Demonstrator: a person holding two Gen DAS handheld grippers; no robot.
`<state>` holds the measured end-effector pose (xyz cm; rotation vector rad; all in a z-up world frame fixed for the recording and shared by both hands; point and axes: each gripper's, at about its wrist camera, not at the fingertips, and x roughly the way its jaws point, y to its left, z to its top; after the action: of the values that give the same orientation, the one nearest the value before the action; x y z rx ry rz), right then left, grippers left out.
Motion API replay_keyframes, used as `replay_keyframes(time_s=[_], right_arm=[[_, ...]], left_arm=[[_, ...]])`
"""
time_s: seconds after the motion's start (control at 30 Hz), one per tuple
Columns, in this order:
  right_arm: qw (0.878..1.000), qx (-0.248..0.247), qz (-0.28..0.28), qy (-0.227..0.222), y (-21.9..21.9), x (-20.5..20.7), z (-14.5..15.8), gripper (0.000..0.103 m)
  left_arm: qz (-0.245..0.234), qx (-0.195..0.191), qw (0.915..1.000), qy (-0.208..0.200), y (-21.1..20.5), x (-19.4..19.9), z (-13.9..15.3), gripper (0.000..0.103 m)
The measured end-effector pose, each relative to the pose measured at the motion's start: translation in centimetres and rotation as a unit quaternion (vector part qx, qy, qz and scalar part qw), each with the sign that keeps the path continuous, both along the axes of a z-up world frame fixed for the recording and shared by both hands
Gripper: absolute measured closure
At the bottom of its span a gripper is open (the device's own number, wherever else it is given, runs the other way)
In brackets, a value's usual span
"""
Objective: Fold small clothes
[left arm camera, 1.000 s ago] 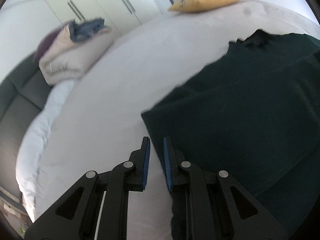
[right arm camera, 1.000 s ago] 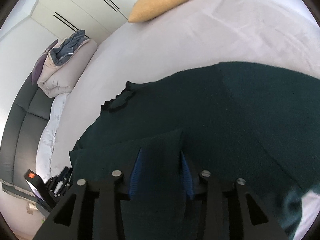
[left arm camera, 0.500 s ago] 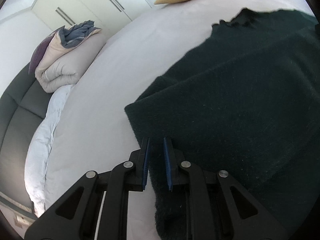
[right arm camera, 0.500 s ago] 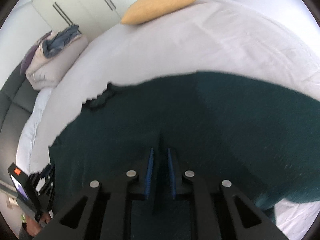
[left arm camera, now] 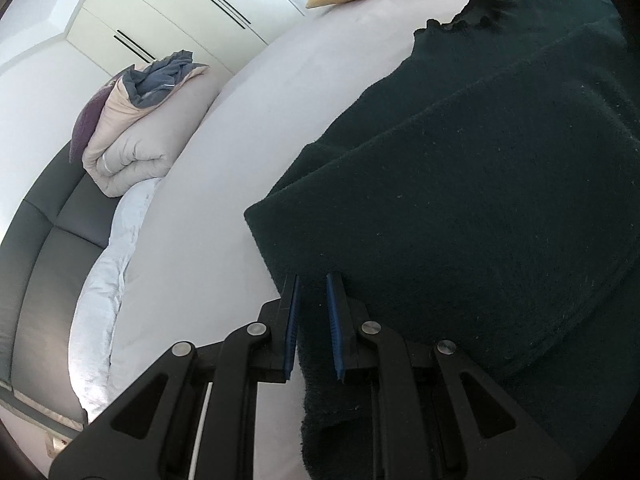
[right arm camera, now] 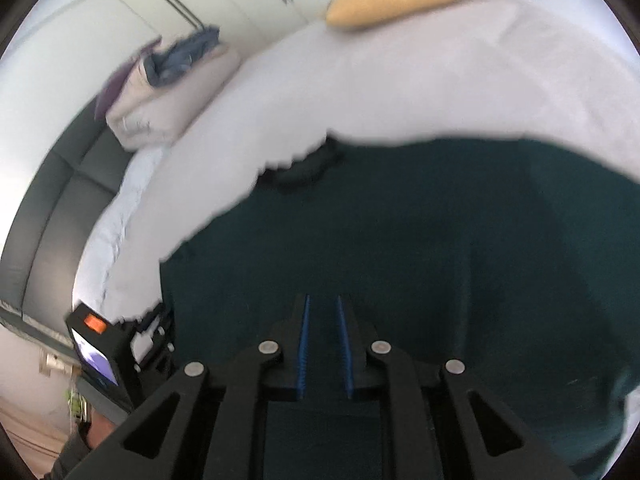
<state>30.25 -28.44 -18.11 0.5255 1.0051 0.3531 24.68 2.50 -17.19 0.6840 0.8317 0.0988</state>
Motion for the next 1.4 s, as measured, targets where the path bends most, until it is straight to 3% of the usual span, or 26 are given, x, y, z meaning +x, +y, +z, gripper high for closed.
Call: replay_keyframes(time_s=[0.07,0.13,0.27,0.3,0.33,0.47,0.6,0.67,0.73,0.8,0.83,0.87,0.97,1.03,1.1,1.13,1.2,1.3,1.4], right_arm=[[1.000,0.004,-0.009,0.009,-0.7,-0.4,-1.0,0.097],[0.999,0.024,-0.026,0.012,-2.6,-1.0,-1.4,0.098],[0.995,0.032,-0.093,0.017,-7.3,-2.7,-1.7,0.097],[0.994,0.028,-0.106,0.023,-7.9,-3.1,-1.6,0.088],[0.992,0.027,-0.118,0.020,-8.6,-3.7,-1.3,0.088],[0.993,0.057,-0.098,-0.009,-8.6,-5.0,0.4,0.087],[0.994,0.093,-0.052,-0.030,-6.4,-5.2,1.2,0.087],[0.994,0.101,-0.021,-0.026,-4.3,-4.6,1.0,0.087],[0.995,0.097,-0.007,-0.020,-3.1,-3.9,0.4,0.087],[0.993,0.115,0.001,0.006,-2.5,-2.6,-1.2,0.087],[0.993,0.114,-0.003,0.020,-2.4,-2.5,-1.8,0.086],[0.993,0.108,-0.013,0.039,-2.5,-2.5,-2.6,0.086],[0.992,0.122,-0.015,0.037,-2.9,-3.3,-2.9,0.086],[0.992,0.124,-0.014,0.029,-3.3,-4.8,-2.4,0.076],[0.991,0.131,-0.039,0.002,-5.0,-7.1,-1.5,0.060],[0.989,0.137,-0.060,-0.017,-6.6,-8.5,-0.9,0.058],[0.980,0.154,-0.118,-0.042,-10.9,-11.7,-0.4,0.046],[0.955,0.169,-0.238,-0.051,-18.4,-17.2,-1.1,0.043],[0.913,0.194,-0.357,-0.041,-25.9,-23.0,-3.0,0.043]], left_arm=[[-0.002,0.001,1.0000,0.001,0.0,-0.1,-0.1,0.090],[0.000,-0.001,1.0000,0.002,0.1,-0.3,0.1,0.090],[0.008,0.002,1.0000,0.004,0.1,-0.4,0.2,0.090],[0.010,0.006,0.9999,0.004,-0.1,-0.4,0.3,0.090],[0.011,0.006,0.9999,0.002,-0.2,-0.5,0.6,0.089],[0.016,-0.020,0.9997,0.000,-0.5,-1.0,1.6,0.089],[0.061,-0.099,0.9932,0.003,2.8,0.5,3.3,0.089],[0.070,-0.162,0.9842,0.013,5.0,1.8,4.3,0.089],[0.071,-0.195,0.9776,0.034,6.0,3.2,4.5,0.089],[0.068,-0.241,0.9658,0.066,6.8,4.4,4.0,0.089],[0.075,-0.246,0.9628,0.083,6.9,4.7,3.2,0.089],[0.074,-0.242,0.9643,0.078,6.8,4.5,3.0,0.090],[0.065,-0.216,0.9724,0.060,5.8,2.7,3.1,0.090],[0.056,-0.200,0.9766,0.054,5.1,0.6,2.9,0.090],[0.049,-0.183,0.9810,0.041,4.7,-1.2,3.1,0.090],[0.045,-0.183,0.9814,0.036,4.5,-2.2,3.6,0.089],[0.043,-0.196,0.9791,0.030,4.4,-4.0,4.4,0.089],[0.029,-0.220,0.9747,0.023,3.3,-5.7,5.7,0.089],[0.016,-0.250,0.9681,0.011,1.9,-7.0,7.2,0.089]])
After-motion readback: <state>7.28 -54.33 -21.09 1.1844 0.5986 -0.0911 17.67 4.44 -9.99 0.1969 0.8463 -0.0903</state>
